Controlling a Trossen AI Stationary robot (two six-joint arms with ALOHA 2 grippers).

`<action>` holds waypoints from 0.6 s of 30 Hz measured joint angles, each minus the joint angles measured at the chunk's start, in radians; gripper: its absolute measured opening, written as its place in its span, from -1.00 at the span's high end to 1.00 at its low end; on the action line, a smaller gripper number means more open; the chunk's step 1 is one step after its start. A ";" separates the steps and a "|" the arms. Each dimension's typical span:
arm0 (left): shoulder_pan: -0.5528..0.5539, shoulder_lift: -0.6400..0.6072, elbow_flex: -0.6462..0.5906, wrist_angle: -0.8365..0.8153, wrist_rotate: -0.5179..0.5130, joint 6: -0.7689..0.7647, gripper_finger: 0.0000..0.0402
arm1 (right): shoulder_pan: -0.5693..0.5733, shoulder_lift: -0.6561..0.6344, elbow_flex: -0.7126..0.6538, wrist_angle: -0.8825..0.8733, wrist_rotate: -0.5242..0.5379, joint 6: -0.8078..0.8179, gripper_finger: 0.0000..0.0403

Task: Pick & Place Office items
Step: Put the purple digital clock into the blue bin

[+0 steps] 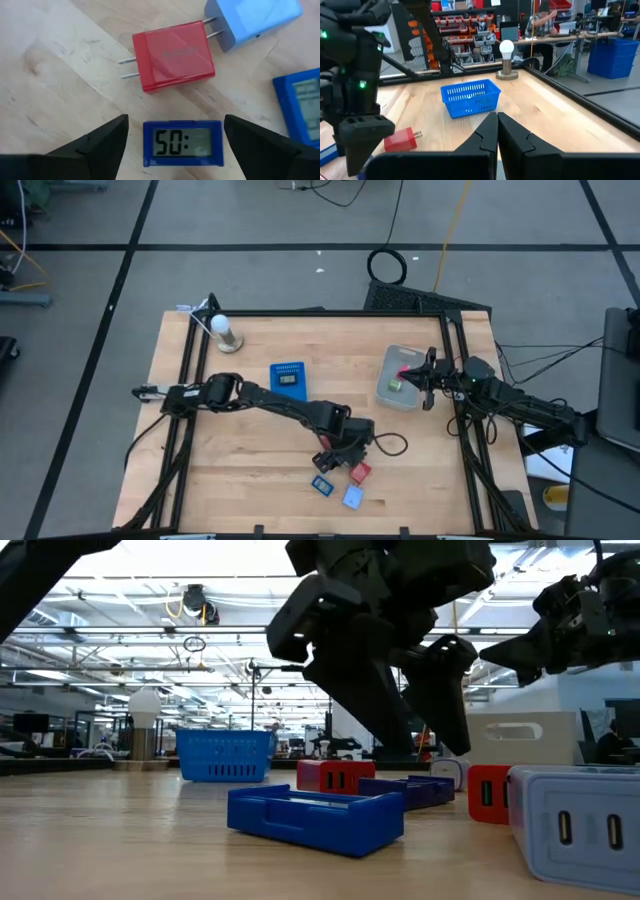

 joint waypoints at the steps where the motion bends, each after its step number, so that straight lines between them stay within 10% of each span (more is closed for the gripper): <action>1: 0.004 0.000 0.000 -0.004 0.005 -0.012 -0.66 | 0.000 0.005 0.000 0.000 0.000 0.000 1.00; 18: 0.054 0.013 -0.022 -0.014 0.051 0.028 -0.68 | 0.000 0.045 0.000 0.013 0.002 -0.019 1.00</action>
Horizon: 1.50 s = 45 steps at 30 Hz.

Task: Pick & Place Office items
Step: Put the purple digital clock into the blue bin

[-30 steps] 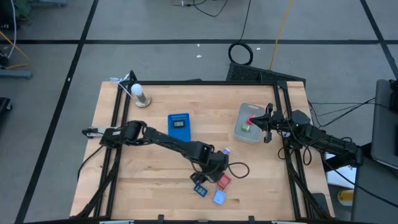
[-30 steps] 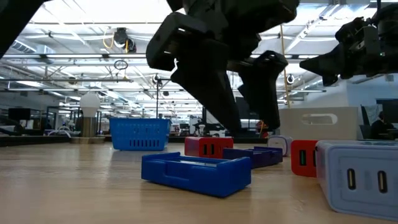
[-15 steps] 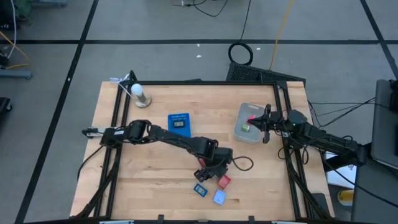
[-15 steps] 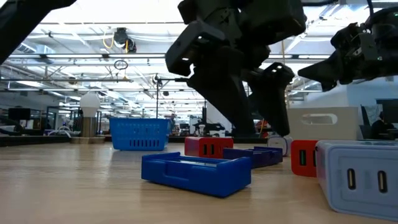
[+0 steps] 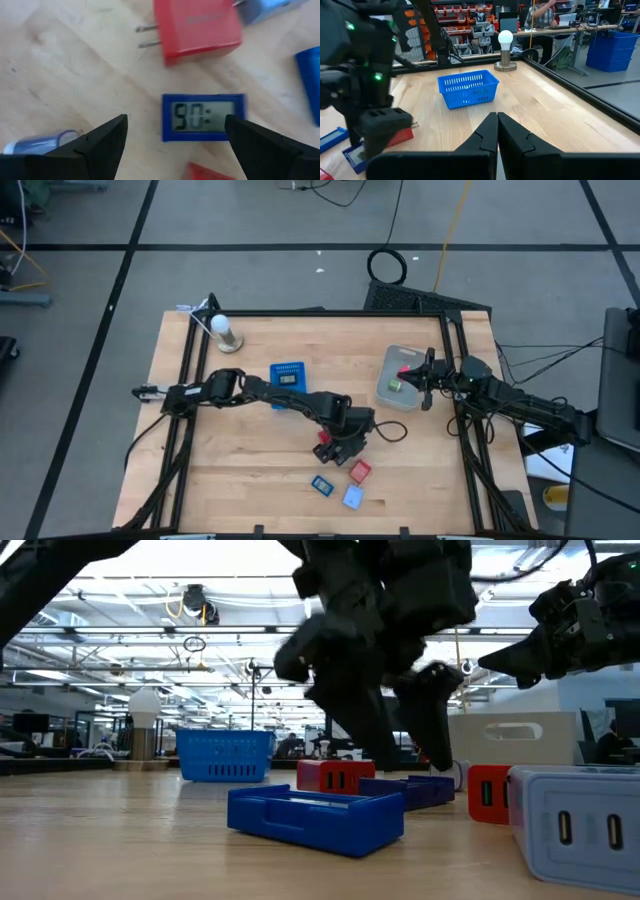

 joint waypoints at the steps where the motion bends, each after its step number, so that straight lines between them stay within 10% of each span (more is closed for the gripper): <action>1: 0.002 0.005 0.000 -0.006 0.005 0.000 -0.68 | 0.000 0.000 0.000 0.000 0.000 0.000 1.00; 36: 0.263 0.019 -0.001 -0.089 -0.017 -0.196 -0.68 | 0.000 0.010 0.000 -0.003 -0.001 0.027 1.00; 45: 0.196 -0.027 -0.003 -0.073 -0.178 -0.107 -0.68 | 0.000 0.010 0.000 -0.006 -0.002 0.027 1.00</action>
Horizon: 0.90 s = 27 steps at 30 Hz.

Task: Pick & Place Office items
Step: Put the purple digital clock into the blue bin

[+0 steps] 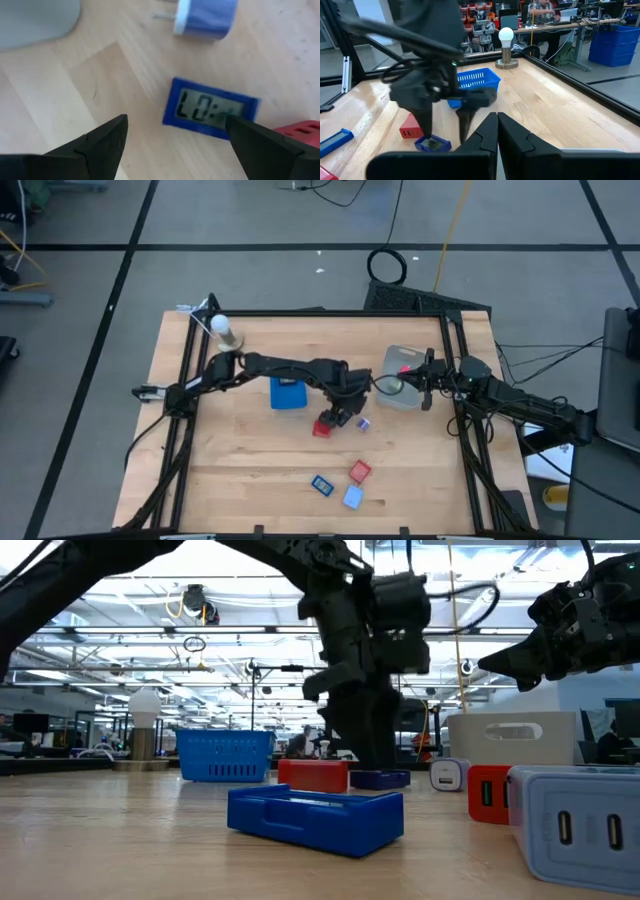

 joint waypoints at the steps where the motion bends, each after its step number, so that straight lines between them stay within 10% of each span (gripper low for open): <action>1: -0.008 -0.007 0.000 -0.002 -0.009 0.005 -0.68 | 0.000 0.000 0.000 -0.001 0.000 0.000 1.00; 10: -0.074 -0.024 0.000 -0.020 -0.033 0.105 -0.68 | 0.000 0.001 0.000 -0.002 -0.001 0.005 1.00; 18: -0.128 0.004 0.001 0.009 -0.301 0.067 -0.70 | 0.000 0.005 0.000 -0.001 -0.042 0.019 1.00; 27: -0.090 0.004 0.002 0.032 -0.230 0.135 -0.98 | 0.000 0.012 0.000 0.001 -0.051 0.023 1.00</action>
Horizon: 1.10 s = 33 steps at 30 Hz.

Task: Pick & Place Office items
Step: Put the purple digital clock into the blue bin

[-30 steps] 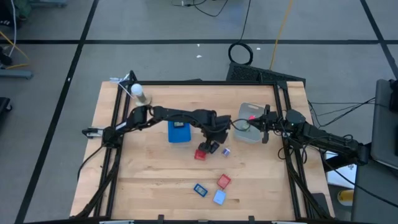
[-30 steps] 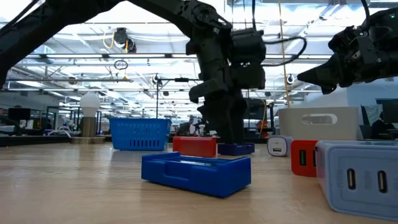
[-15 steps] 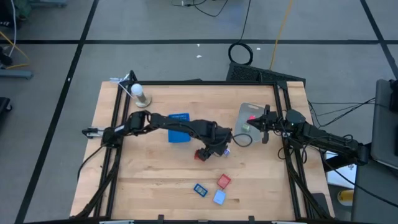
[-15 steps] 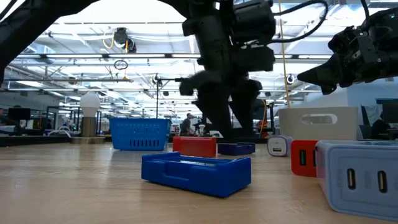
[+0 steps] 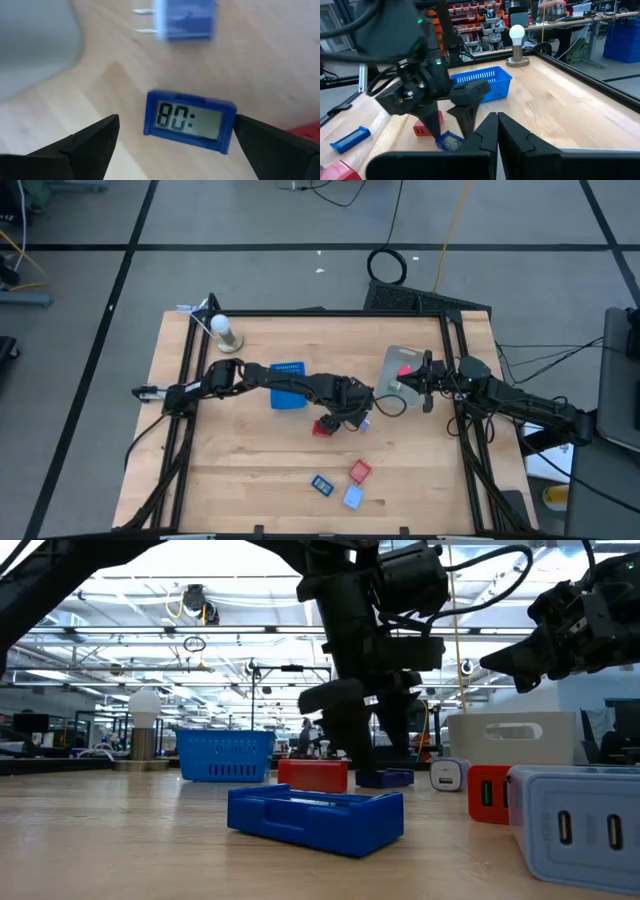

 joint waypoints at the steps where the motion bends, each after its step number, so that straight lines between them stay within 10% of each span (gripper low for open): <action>1: 0.005 0.000 0.000 0.007 0.008 0.018 -0.98 | 0.000 0.001 0.000 0.000 0.000 0.000 1.00; 25: 0.072 0.004 -0.080 0.094 0.193 0.079 -0.90 | 0.000 0.009 0.000 -0.003 0.000 0.000 1.00; 33: 0.097 0.009 -0.082 0.143 0.235 -0.015 -0.24 | 0.000 0.037 0.000 -0.003 0.000 0.000 1.00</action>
